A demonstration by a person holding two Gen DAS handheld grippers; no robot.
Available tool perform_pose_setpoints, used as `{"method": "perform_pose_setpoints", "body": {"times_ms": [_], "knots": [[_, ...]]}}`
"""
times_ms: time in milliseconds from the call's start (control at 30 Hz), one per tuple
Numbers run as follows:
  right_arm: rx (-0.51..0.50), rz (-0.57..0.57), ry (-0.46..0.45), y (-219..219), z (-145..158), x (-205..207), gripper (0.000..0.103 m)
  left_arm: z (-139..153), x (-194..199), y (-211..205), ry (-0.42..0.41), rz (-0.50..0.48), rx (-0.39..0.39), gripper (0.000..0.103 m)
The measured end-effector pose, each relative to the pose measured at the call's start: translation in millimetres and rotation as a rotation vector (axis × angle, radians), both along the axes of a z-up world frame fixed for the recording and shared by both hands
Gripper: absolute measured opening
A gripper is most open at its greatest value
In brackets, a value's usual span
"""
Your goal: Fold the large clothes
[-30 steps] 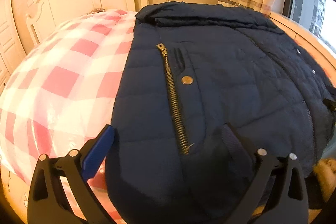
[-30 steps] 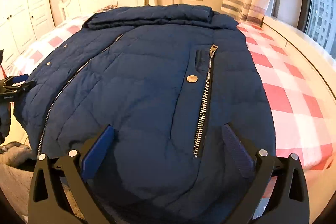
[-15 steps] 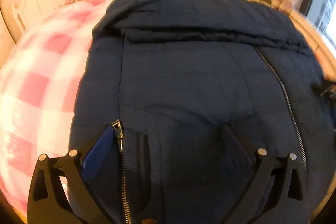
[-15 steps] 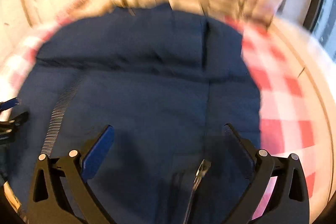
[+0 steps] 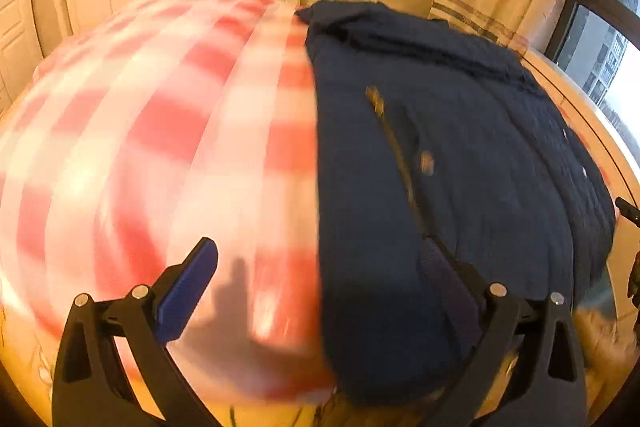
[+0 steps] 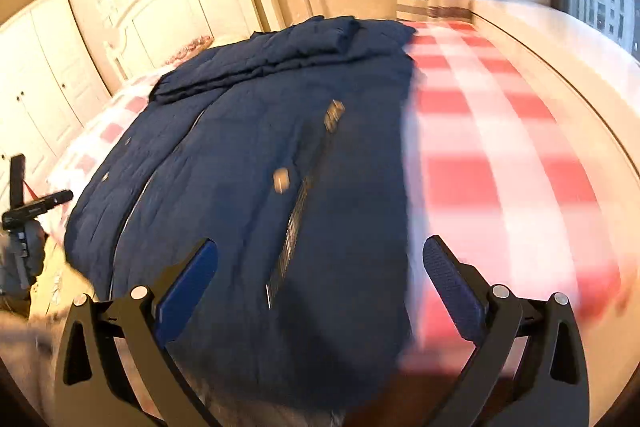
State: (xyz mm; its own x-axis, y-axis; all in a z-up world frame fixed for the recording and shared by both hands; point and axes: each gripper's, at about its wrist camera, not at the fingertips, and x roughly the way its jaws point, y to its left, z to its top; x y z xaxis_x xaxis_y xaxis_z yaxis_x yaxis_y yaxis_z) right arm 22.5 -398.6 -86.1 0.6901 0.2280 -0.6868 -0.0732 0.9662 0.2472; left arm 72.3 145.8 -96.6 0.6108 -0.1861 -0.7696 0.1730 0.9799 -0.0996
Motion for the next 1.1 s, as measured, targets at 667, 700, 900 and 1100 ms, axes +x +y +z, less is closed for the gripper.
{"method": "perform_pose_setpoints", "body": {"times_ms": [667, 700, 900, 1100], "knots": [[0.298, 0.114, 0.009, 11, -62, -40, 0.046, -42, -56, -12, 0.066, -0.155, -0.211, 0.044], [0.288, 0.13, -0.01, 14, -55, -44, 0.044, -39, -60, -15, 0.054, -0.172, -0.2, 0.042], [0.314, 0.17, -0.055, 20, -45, -40, 0.047, -36, -61, -2, 0.06, -0.174, -0.297, 0.04], [0.327, 0.128, -0.005, 17, -63, -28, 0.048, -48, -57, -9, 0.065, -0.141, -0.256, 0.073]]}}
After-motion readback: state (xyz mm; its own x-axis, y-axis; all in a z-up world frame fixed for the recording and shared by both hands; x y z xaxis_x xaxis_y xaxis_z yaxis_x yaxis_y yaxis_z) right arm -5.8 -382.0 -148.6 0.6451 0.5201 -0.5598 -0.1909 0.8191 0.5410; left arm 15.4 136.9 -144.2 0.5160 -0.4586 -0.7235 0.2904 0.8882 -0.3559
